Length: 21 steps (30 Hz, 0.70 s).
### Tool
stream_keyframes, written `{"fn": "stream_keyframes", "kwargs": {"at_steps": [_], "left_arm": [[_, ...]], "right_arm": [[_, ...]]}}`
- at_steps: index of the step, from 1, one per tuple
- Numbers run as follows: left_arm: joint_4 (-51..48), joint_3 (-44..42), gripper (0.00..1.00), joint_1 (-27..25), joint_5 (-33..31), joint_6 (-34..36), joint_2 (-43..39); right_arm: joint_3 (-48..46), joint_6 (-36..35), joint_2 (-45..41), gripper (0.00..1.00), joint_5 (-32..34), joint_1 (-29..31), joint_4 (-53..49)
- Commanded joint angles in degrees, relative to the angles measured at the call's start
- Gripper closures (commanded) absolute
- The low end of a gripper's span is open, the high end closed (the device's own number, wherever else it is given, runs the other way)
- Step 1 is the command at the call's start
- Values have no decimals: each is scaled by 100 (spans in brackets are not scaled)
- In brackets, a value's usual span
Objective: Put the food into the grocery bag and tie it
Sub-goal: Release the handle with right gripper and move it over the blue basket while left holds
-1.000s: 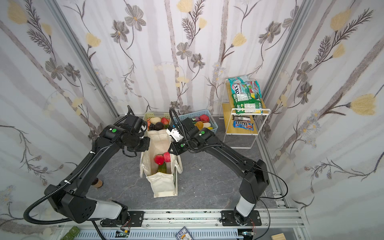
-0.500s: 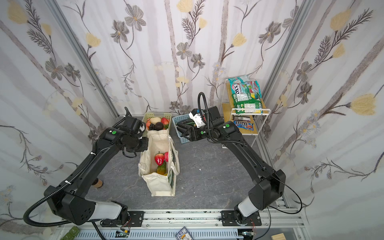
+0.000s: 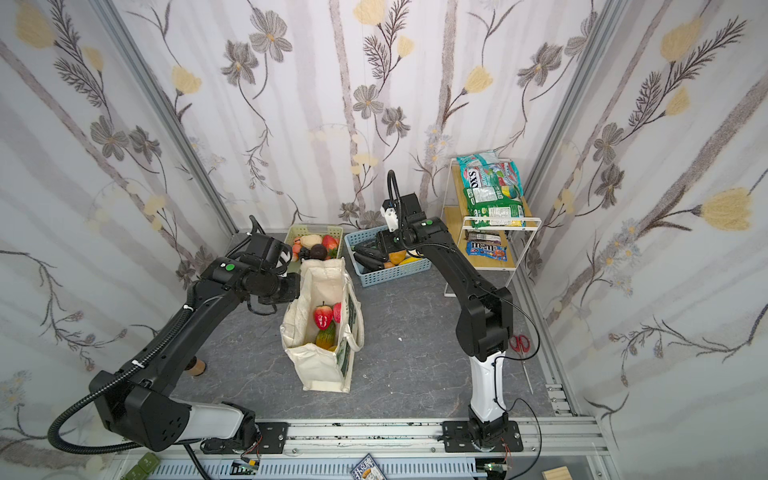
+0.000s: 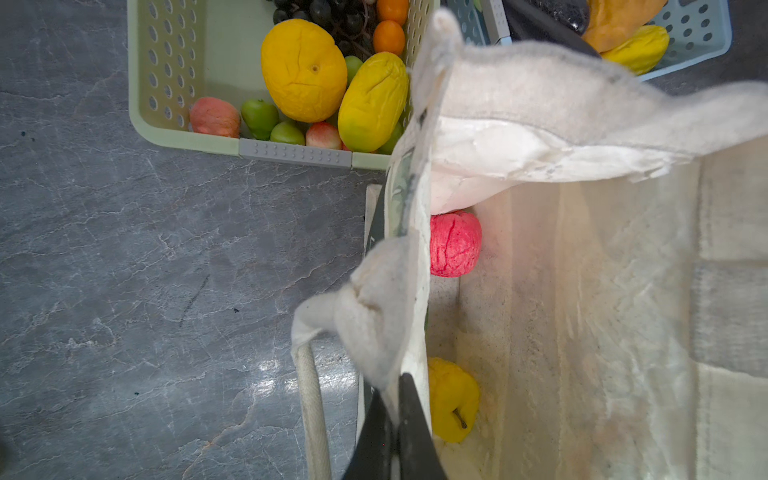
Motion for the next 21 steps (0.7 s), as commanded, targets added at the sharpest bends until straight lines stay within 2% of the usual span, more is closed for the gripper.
{"fn": "stream_keyframes", "kwargs": {"at_steps": [1,9,16,21], "left_arm": [[103,-7,100,-2,134,-71,-18],[94,-54,100,4,170,-82,-8],[118,-98,100,-1,196,-140,-33],[121,-109,100,-2,192,-151,-51]], "right_arm": [[359,-288,353,37,52,42,91],[532,-210,1078,35,82,319,464],[531,-141,1487,33,509,460,636],[660,-172,1748,33,574,519,722]]}}
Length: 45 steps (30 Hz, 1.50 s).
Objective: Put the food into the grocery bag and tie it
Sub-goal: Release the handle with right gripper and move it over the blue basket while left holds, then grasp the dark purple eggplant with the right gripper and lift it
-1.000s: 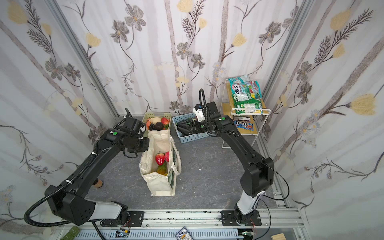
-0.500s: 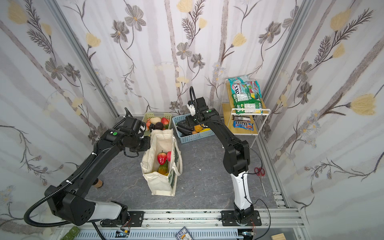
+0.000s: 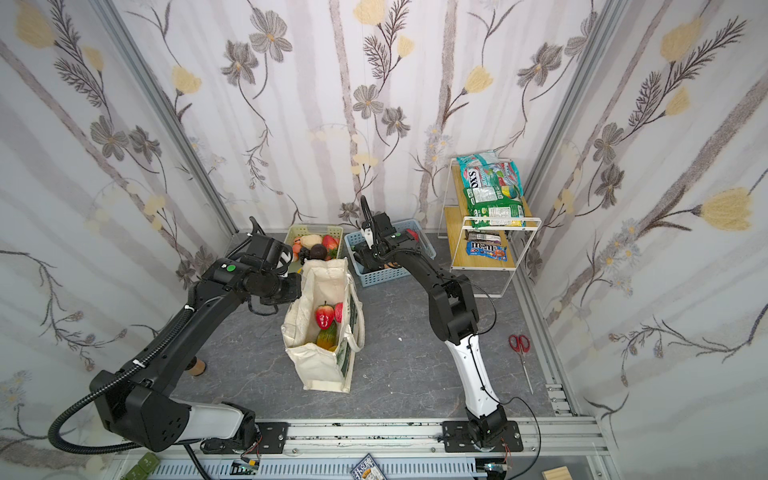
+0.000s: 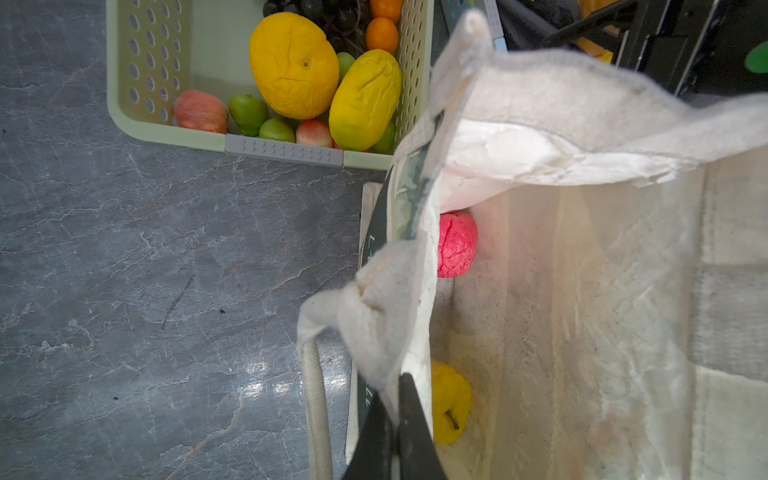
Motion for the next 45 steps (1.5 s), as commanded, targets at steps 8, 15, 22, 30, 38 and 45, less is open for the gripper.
{"fn": "stream_keyframes", "kwargs": {"at_steps": [8,15,22,30,38,45], "left_arm": [[51,-8,100,-1,131,-68,-35],[64,-24,100,3,122,-60,-47],[60,-75,100,2,138,-60,-105],[58,-43,100,-10,202,-102,-135],[86,-51,100,-10,193,-170,-160],[109,-109,100,-10,202,-156,-161]], "right_arm": [[134,-98,355,34,557,74,338],[139,-380,445,41,1211,172,122],[-19,-386,127,58,1334,248,-10],[-108,-394,-305,67,1074,224,62],[-353,-308,-624,67,692,108,-16],[-624,-252,-624,67,1251,42,-206]]}}
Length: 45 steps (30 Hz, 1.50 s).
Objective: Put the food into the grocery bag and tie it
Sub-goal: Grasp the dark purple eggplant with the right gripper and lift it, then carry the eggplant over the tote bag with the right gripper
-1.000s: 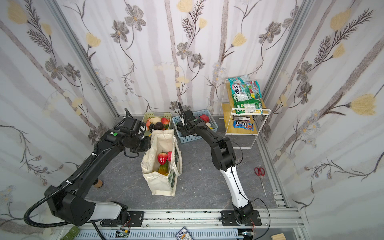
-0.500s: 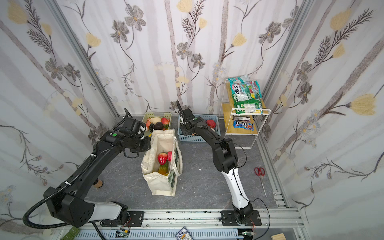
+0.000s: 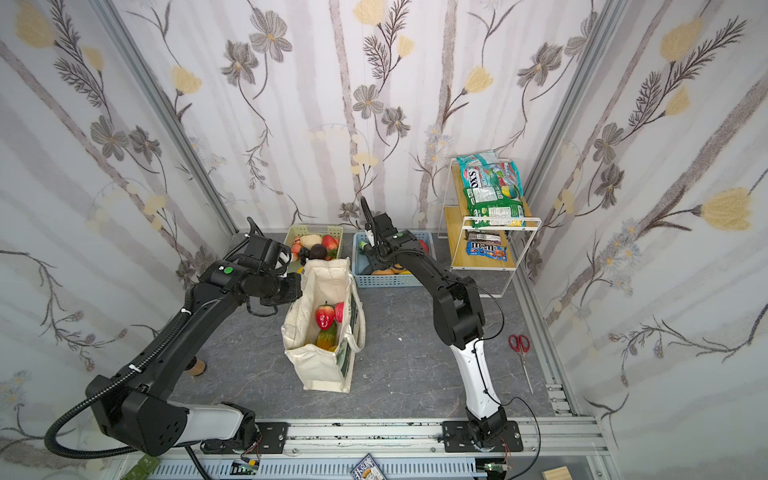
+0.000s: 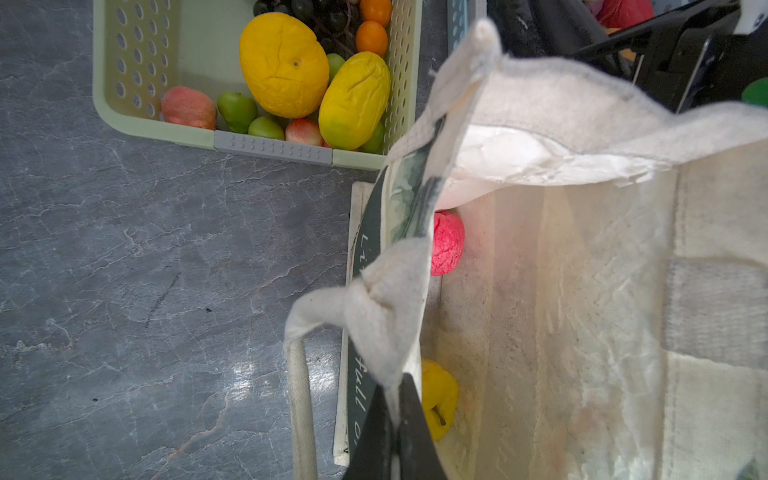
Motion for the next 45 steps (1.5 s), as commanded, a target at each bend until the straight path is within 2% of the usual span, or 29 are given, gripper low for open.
{"fn": "stream_keyframes", "kwargs": {"at_steps": [1,6,12,24,29,36,45], "left_arm": [[44,-60,100,-3,72,-12,-37],[41,-57,100,-3,53,-13,-50],[82,-96,100,-45,114,-112,-71],[222,-221,100,-91,79,-492,-264],[329,-263,100,-101,81,-764,-405],[453,-225,100,-143,60,-894,-476],[604,-136,100,-284,153,-1045,-465]], "right_arm": [[-85,-9,-29,66,348,-2,3],[-219,118,-22,67,243,-30,98],[-363,411,-441,67,147,-85,287],[-1377,817,-2317,67,-818,-16,664],[-1716,1174,-3123,66,-1219,228,662],[-1903,1668,-3797,67,-1641,595,547],[-1922,2328,-3912,67,-2223,1205,443]]}}
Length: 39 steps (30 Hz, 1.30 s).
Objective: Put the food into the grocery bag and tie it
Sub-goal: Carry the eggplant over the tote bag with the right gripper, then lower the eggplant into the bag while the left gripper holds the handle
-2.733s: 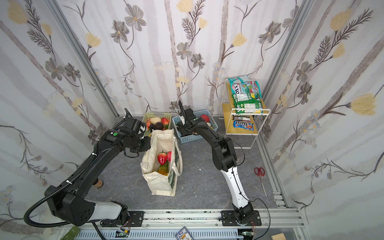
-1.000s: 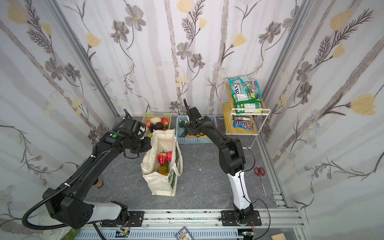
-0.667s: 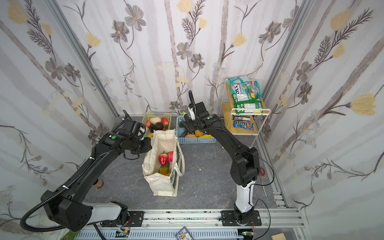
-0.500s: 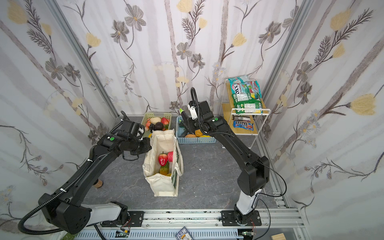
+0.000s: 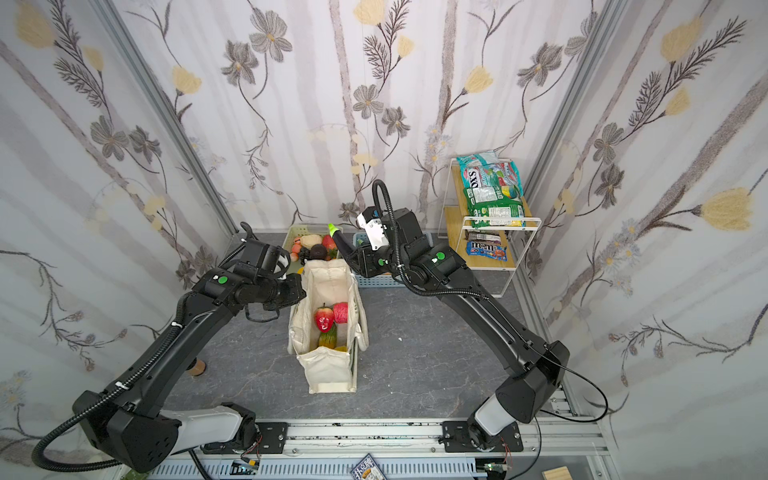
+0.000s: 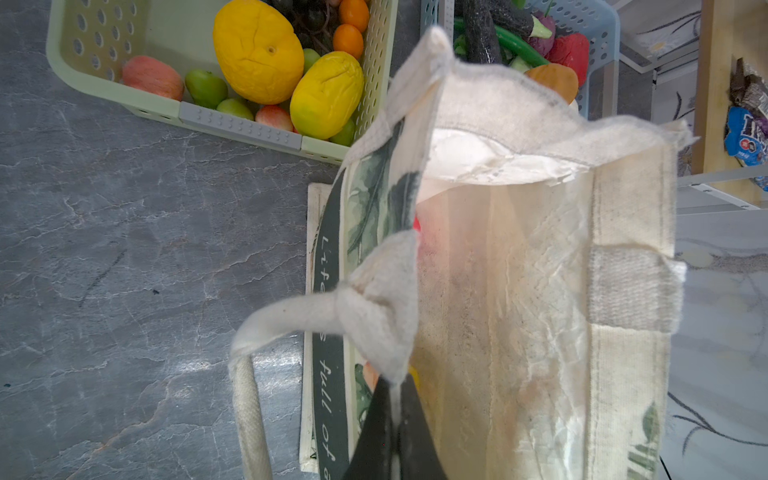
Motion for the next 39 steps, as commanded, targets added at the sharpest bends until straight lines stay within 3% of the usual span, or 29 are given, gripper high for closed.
{"fn": "stream_keyframes", "kwargs": {"at_steps": [1,8,14,24,30,34,39], "left_arm": [[357,63,100,-44,54,-139,-26],[563,37,100,-151,47,-294,13],[643,19,100,-169,-25,-349,33],[681,61,100,-199,135,-321,93],[673,106,100,-204,176,-298,64],[747,149,100,-262,579,-169,113],[777,188,100,-369,825,-80,194]], "right_arm": [[-19,398,63,67,-375,189,69],[-147,703,133,67,-675,499,-17],[-785,863,-45,67,-787,575,34],[-1606,1067,-141,68,-623,574,311],[-1722,1184,-76,68,-448,745,323],[-1714,1173,82,68,-266,759,122],[-1454,951,308,67,342,854,-469]]}}
